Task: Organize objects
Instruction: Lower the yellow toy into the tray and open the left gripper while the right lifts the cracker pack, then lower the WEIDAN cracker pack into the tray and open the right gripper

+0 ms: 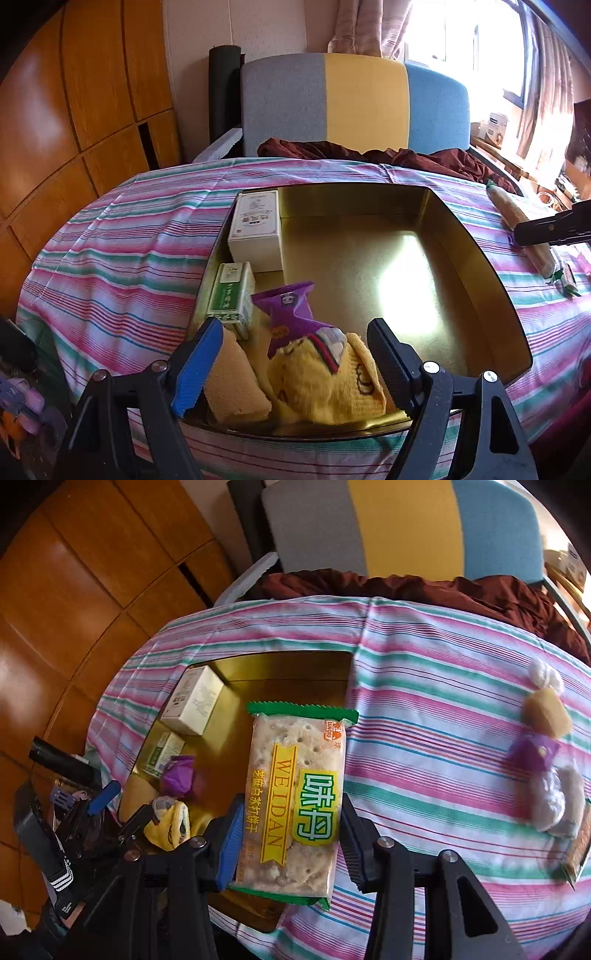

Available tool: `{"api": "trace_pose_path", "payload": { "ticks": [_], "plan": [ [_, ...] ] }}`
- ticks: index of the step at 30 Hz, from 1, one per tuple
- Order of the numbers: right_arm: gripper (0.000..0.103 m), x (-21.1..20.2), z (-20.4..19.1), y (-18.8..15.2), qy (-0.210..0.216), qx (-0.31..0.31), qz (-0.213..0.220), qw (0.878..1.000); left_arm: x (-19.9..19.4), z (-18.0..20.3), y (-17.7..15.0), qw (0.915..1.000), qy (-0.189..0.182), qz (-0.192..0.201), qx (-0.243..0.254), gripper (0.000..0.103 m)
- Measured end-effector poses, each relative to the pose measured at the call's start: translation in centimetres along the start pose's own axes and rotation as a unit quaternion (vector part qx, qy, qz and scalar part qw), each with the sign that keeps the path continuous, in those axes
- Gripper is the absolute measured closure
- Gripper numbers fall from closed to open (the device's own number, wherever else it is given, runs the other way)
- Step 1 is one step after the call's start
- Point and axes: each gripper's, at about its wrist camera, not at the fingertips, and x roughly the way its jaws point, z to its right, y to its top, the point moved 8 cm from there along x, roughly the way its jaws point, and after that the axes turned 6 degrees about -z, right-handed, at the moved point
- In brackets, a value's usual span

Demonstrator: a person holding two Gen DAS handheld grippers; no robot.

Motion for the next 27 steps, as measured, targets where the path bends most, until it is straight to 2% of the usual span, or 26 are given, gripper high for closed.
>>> {"api": "trace_pose_path", "payload": {
  "ticks": [7,13,15,19,23,27],
  "plan": [
    [0.056,6.8,-5.1,2.0,0.008,-0.023,-0.057,0.998,-0.3,-3.1,-0.8,0.9993,0.013,-0.001,-0.036,0.022],
    [0.055,11.8,-6.4,2.8,-0.013,0.000,-0.094,0.996,-0.7,-5.4,-1.3,0.9969,0.017,0.007,-0.077,0.022],
    [0.054,12.5,-6.9,2.7,-0.001,0.006,-0.099,0.995,-0.6,-6.0,-1.5,0.9960,0.018,0.007,-0.087,0.022],
    [0.054,12.9,-8.8,2.4,0.059,0.013,-0.100,0.993,-0.5,-6.6,-1.9,0.9947,0.019,0.004,-0.101,0.022],
    [0.054,12.0,-9.5,1.9,0.064,0.001,-0.094,0.994,-0.6,-6.8,-1.8,0.9941,0.021,0.005,-0.106,0.022],
    [0.054,10.9,-9.7,1.7,0.047,-0.017,-0.073,0.996,-0.7,-6.6,-1.8,0.9940,0.023,0.006,-0.107,0.022]
  ]
}}
